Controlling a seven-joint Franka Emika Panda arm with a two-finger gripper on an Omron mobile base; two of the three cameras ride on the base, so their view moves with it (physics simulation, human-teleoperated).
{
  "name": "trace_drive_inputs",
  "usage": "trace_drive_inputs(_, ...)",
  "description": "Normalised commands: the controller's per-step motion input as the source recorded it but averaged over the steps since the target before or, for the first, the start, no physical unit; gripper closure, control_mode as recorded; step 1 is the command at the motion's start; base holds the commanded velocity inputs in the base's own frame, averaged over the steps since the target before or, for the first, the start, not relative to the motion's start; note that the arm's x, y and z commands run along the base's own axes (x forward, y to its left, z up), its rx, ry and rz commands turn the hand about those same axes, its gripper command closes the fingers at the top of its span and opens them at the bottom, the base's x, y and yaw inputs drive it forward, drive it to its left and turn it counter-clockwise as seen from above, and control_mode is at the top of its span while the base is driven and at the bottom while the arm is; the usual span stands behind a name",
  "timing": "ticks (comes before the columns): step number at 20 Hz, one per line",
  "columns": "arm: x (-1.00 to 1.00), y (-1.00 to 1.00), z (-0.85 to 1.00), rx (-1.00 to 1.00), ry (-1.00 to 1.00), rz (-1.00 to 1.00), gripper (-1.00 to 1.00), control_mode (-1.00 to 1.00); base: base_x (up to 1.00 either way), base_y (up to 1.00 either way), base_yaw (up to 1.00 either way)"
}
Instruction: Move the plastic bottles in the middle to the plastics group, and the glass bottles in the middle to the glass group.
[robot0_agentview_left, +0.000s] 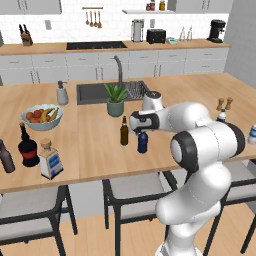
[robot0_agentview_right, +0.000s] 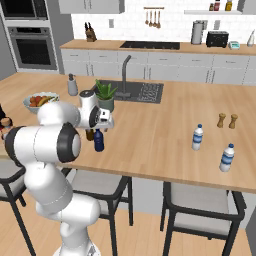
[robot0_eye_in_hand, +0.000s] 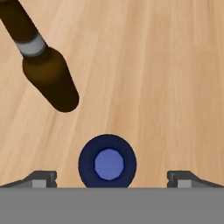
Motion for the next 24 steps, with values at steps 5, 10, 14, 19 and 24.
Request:
trace_drive_inputs(5, 0.13, 0.03, -0.1, 0.0, 0.01, 0.0, -1.0, -1.0, 0.0, 0.0, 0.0)
trace_drive_inputs(10, 0.01, 0.01, -0.11, 0.0, 0.03, 0.0, -1.0, -1.0, 0.0, 0.0, 0.0)
trace_drive_inputs(14, 0.0, 0.0, -0.12, 0.0, 0.02, 0.0, -1.0, -1.0, 0.0, 0.0, 0.0)
trace_drive_inputs(19, 0.03, 0.0, -0.03, 0.0, 0.0, 0.0, -1.0, -1.0, 0.0, 0.0, 0.0)
trace_drive_inputs(24, 0.02, 0.01, 0.0, 0.0, 0.0, 0.0, 1.0, -1.0, 0.0, 0.0, 0.0)
